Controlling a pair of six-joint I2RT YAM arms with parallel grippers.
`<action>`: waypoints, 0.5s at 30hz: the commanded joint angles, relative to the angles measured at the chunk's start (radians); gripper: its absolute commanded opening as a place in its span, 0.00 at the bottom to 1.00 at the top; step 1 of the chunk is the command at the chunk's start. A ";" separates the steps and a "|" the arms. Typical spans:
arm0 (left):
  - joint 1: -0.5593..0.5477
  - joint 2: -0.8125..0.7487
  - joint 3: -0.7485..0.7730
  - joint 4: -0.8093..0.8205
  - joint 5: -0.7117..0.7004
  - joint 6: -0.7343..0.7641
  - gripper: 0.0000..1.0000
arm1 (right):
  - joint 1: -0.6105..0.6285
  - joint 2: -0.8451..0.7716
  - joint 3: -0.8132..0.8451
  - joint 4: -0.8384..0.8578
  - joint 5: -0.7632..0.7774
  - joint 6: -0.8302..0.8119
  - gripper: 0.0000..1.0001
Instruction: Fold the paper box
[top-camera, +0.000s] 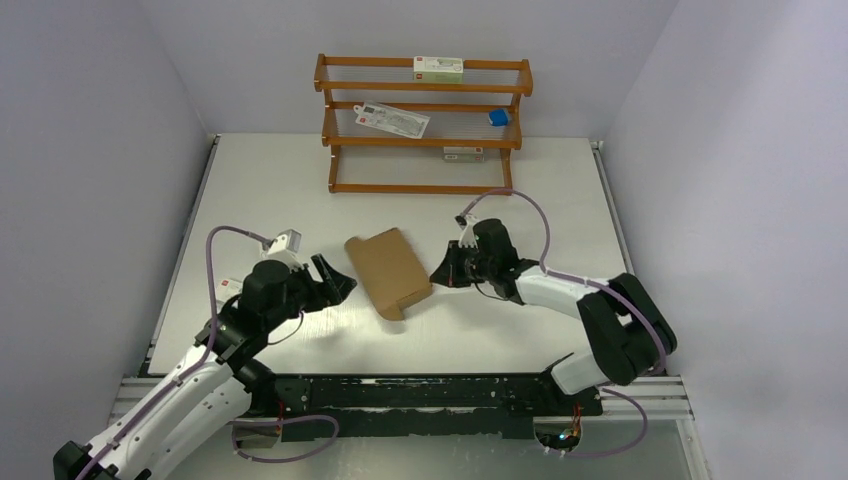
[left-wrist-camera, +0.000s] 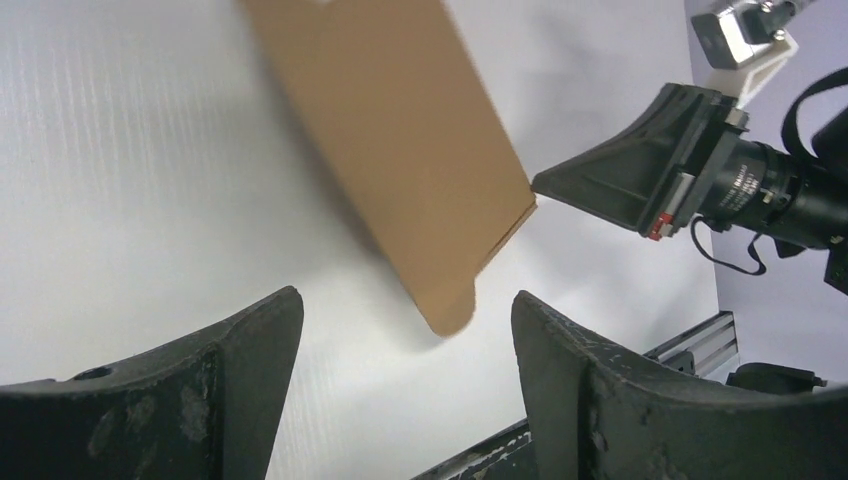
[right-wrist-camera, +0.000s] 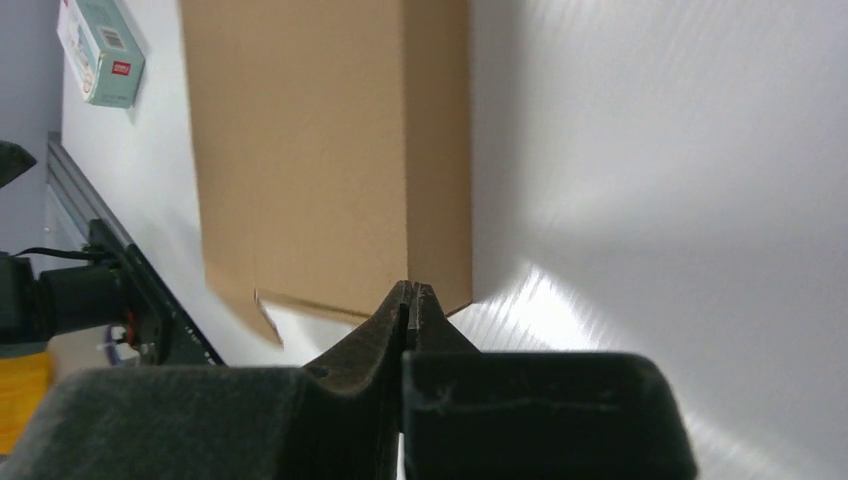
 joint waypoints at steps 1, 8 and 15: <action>0.005 -0.010 -0.018 -0.044 0.005 -0.020 0.81 | -0.005 -0.086 -0.096 -0.011 0.046 0.119 0.00; 0.005 0.040 -0.076 0.058 0.040 -0.034 0.81 | -0.006 -0.235 -0.156 0.003 0.038 0.124 0.28; 0.005 0.154 -0.031 0.143 0.023 -0.001 0.82 | -0.025 -0.221 -0.084 -0.029 0.185 0.156 0.50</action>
